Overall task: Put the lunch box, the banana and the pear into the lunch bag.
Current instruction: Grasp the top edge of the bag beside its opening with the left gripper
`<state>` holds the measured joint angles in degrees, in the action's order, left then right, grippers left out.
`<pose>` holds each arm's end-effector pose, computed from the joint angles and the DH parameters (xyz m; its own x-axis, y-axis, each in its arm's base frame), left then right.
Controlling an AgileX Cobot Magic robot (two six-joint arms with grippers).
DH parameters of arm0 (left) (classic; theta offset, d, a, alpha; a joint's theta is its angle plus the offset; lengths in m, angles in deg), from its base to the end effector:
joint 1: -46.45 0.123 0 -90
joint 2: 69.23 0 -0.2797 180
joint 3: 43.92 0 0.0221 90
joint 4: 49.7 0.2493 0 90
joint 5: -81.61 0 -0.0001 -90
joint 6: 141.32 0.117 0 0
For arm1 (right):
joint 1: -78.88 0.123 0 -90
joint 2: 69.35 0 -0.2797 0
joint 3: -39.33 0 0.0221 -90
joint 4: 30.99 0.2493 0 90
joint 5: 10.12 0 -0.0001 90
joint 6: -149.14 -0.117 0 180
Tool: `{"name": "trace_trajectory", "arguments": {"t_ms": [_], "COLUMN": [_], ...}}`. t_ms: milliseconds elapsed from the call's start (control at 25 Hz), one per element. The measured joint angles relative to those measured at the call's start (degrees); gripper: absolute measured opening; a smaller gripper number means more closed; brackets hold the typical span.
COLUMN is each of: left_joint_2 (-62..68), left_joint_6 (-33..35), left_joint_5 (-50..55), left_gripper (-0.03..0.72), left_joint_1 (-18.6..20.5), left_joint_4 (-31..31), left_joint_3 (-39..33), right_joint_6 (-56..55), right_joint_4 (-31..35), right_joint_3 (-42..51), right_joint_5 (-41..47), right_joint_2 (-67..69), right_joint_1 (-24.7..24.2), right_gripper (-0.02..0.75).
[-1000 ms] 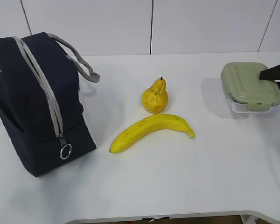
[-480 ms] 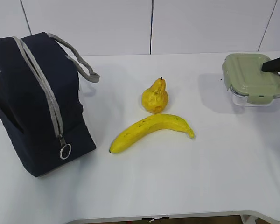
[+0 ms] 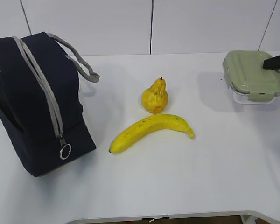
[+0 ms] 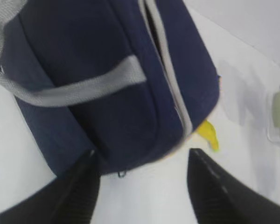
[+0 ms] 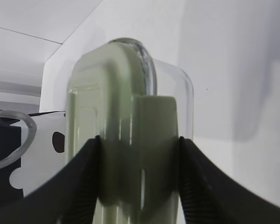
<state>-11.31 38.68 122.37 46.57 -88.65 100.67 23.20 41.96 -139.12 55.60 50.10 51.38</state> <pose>0.1867 -0.0477 0.3031 -0.6850 -0.4776 -0.5501 -0.0381 0.7776 -0.6276 0.3909 -0.0885 0.2056 -0.7958 0.4068 -0.4486 -0.1229 0.6168 0.7774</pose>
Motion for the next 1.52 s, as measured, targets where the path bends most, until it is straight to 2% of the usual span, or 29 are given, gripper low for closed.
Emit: {"name": "trace_trajectory", "arguments": {"t_ms": [160,360,440,800,960,1040,1080,1240,1320,1400,1520], "left_joint_2": [5.7,11.3,13.3,19.2,19.7,19.7,19.7,19.7,19.7,19.7,19.7], "left_joint_6": [0.0,8.4,10.6,13.7,15.9,17.1,17.5,17.9,18.1,18.1,18.1], "left_joint_5": [-4.0,-7.6,-8.3,-9.3,-9.4,-9.4,-9.4,-9.3,-9.3,-9.2,-9.0], "left_gripper": [0.511,0.526,0.526,0.526,0.515,0.465,0.417,0.154,0.063,0.02,0.013], "left_joint_1": [0.0,0.0,0.0,0.0,0.0,0.0,0.0,0.0,0.0,0.0,0.0], "left_joint_4": [-3.1,-16.6,-19.3,-21.7,-25.2,-27.4,-28.0,-29.1,-29.1,-29.1,-29.1], "left_joint_3": [0.0,0.0,0.0,0.0,0.0,0.0,0.0,0.0,0.0,0.0,0.0], "right_joint_6": [0.0,-0.1,-0.1,-0.1,-0.1,-0.1,-0.1,-0.1,-0.1,-0.1,-0.1], "right_joint_4": [0.0,0.0,0.0,0.2,0.8,1.1,1.4,2.2,2.5,2.5,2.5], "right_joint_3": [0.0,0.0,0.0,0.0,0.0,0.0,0.0,0.0,0.0,0.0,0.0], "right_joint_5": [0.0,0.0,0.0,0.4,0.4,0.4,0.4,0.4,0.4,0.4,0.4], "right_joint_2": [-0.1,-0.1,-0.1,-0.1,-0.1,-0.1,-0.1,-0.1,-0.1,-0.1,-0.1], "right_joint_1": [0.0,1.7,2.7,4.2,4.3,4.4,4.4,4.6,4.7,4.9,5.8], "right_gripper": [0.381,0.381,0.381,0.381,0.381,0.381,0.381,0.381,0.381,0.381,0.381]}}
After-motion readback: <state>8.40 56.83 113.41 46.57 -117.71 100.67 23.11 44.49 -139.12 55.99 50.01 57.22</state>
